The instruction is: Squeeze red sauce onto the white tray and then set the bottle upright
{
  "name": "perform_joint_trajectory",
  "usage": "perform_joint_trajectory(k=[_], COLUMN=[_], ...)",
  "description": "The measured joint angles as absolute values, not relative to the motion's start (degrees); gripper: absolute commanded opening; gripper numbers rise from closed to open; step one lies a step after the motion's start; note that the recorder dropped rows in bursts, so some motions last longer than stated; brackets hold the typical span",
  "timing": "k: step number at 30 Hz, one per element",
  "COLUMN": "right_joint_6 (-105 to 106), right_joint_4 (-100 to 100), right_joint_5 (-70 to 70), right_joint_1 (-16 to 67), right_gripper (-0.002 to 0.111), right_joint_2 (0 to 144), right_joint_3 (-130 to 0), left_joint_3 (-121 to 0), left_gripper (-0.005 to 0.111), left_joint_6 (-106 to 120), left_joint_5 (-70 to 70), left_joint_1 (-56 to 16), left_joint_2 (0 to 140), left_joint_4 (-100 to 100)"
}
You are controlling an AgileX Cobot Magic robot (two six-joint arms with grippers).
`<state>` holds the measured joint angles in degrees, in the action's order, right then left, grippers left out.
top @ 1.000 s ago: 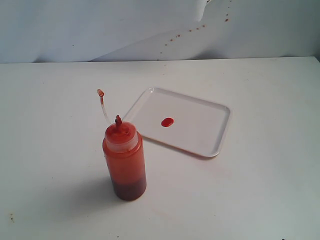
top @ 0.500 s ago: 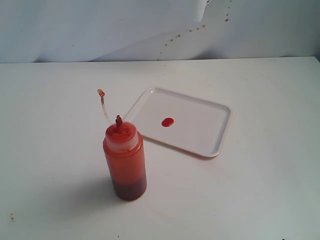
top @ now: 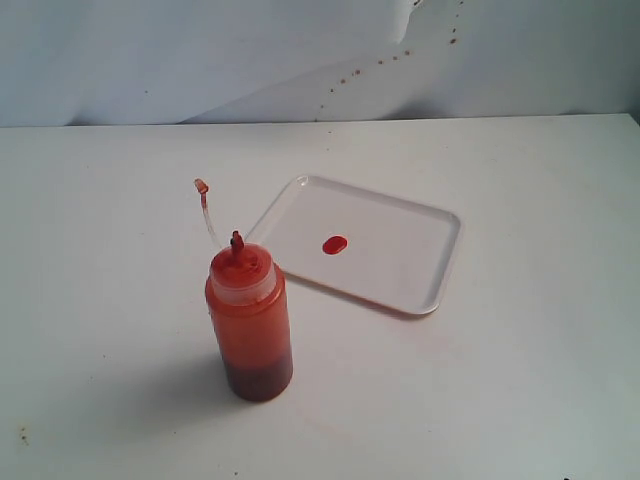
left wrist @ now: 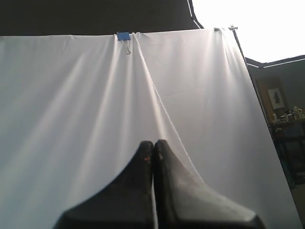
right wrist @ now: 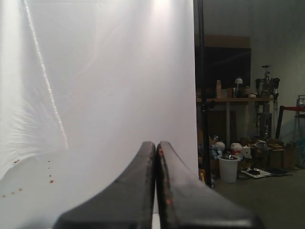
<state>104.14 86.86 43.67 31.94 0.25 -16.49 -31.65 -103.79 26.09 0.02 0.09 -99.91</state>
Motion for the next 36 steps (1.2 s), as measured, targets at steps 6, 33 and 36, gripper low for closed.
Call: perform_joint_trajectory(k=[6,33,36], right_joint_6=[104.14,104.14,104.14], right_joint_4=[86.86,86.96,86.96], right_joint_5=[43.67,43.78,43.78], right_joint_1=[31.94,31.94,31.94], right_gripper=[0.000,0.000,0.000], right_joint_2=[0.25,0.25,0.25], right_joint_3=[-16.49,-16.49,-16.49], left_joint_3=[-31.09,-0.31,-0.29], left_gripper=[0.001,0.001,0.001], left_joint_6=[-103.86,-9.23,-8.81], left_joint_5=[25.25,-7.75,-8.16], left_joint_1=[0.00,0.00,0.00], left_joint_2=[0.09,0.18,0.18], left_joint_4=[-94.93,-6.87,-6.87])
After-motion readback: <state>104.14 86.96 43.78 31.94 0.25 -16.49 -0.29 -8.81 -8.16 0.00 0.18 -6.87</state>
